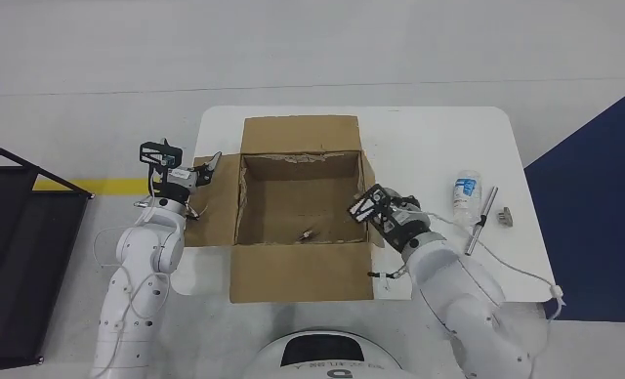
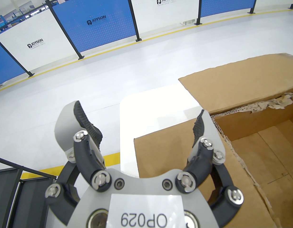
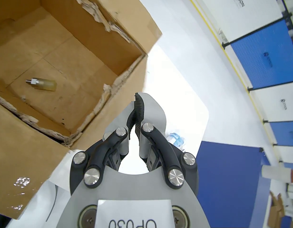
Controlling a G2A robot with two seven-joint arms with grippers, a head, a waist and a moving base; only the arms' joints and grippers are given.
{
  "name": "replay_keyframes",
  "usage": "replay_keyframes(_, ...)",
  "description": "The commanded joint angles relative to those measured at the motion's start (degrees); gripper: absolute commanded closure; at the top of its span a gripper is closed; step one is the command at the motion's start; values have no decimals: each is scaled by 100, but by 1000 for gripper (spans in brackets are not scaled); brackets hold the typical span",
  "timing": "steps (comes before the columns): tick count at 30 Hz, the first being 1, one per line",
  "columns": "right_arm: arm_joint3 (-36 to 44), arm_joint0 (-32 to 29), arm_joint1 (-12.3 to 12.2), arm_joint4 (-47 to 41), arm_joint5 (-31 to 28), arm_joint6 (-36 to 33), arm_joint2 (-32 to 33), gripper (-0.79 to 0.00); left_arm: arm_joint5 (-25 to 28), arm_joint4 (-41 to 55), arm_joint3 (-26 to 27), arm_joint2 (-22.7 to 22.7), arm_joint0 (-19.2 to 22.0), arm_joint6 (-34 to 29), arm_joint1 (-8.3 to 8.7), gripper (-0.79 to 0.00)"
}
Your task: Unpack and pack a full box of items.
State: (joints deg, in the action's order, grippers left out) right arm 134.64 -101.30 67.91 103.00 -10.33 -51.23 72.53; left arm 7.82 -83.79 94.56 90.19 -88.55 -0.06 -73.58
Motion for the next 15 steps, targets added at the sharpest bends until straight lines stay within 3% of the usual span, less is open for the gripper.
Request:
replay_keyframes(1,1,-527,-32,-355,150,404,678,0,0,0,0,0,0,0,0,-785)
replay_keyframes(7,-59,-1772,-81,-1406,57,1456,2074,0,0,0,0,0,0,0,0,-785)
replay_keyframes(15,-19,-2254,-76,-1619,-5,2027,2441,0,0,0,0,0,0,0,0,-785)
